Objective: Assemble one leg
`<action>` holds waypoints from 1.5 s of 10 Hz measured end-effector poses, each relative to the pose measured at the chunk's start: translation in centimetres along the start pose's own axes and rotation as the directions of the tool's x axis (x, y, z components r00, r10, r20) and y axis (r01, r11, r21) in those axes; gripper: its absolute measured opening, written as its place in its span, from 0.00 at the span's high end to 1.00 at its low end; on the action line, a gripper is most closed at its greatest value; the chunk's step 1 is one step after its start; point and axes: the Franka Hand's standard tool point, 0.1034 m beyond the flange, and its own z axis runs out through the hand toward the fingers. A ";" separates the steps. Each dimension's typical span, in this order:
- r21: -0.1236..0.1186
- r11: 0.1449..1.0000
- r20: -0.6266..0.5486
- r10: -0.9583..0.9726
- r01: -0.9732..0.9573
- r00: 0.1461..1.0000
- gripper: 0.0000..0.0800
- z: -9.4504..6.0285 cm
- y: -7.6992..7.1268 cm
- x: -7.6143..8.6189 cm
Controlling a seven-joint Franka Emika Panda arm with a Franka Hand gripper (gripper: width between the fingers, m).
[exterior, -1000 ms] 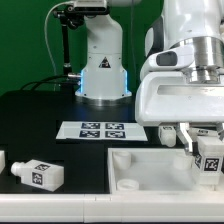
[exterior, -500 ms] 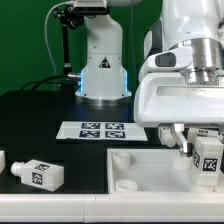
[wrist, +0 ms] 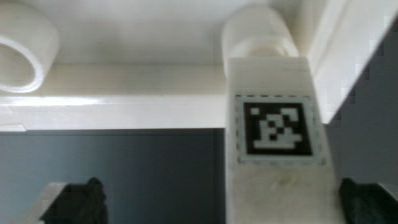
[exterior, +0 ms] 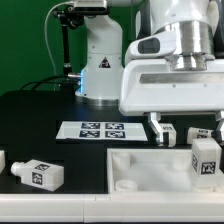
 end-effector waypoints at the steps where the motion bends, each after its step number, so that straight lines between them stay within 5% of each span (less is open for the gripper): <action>1: 0.003 1.000 0.088 0.013 -0.013 0.996 0.19 0.2 0.4 0.5; 6: 0.010 0.997 0.387 0.064 -0.074 0.920 0.19 1.1 -2.1 1.5; 9: 0.003 0.997 0.375 0.066 -0.072 0.925 0.19 2.4 -2.2 1.0; 10: -0.002 0.996 0.374 0.081 -0.087 0.924 0.32 2.4 -2.2 1.1; 11: -0.002 0.996 0.374 0.082 -0.087 0.924 0.32 2.4 -2.2 1.1; 12: -0.008 0.995 0.375 0.098 -0.103 0.922 0.55 2.4 -2.2 1.1; 13: -0.040 0.984 0.374 0.174 -0.172 0.911 0.64 2.5 -1.9 1.0; 15: -0.111 0.934 0.351 0.357 -0.340 0.866 0.64 2.5 -1.6 0.9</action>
Offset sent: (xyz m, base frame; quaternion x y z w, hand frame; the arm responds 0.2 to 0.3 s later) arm 0.0106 0.0464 -0.0069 0.0724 -0.2062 0.1256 0.9677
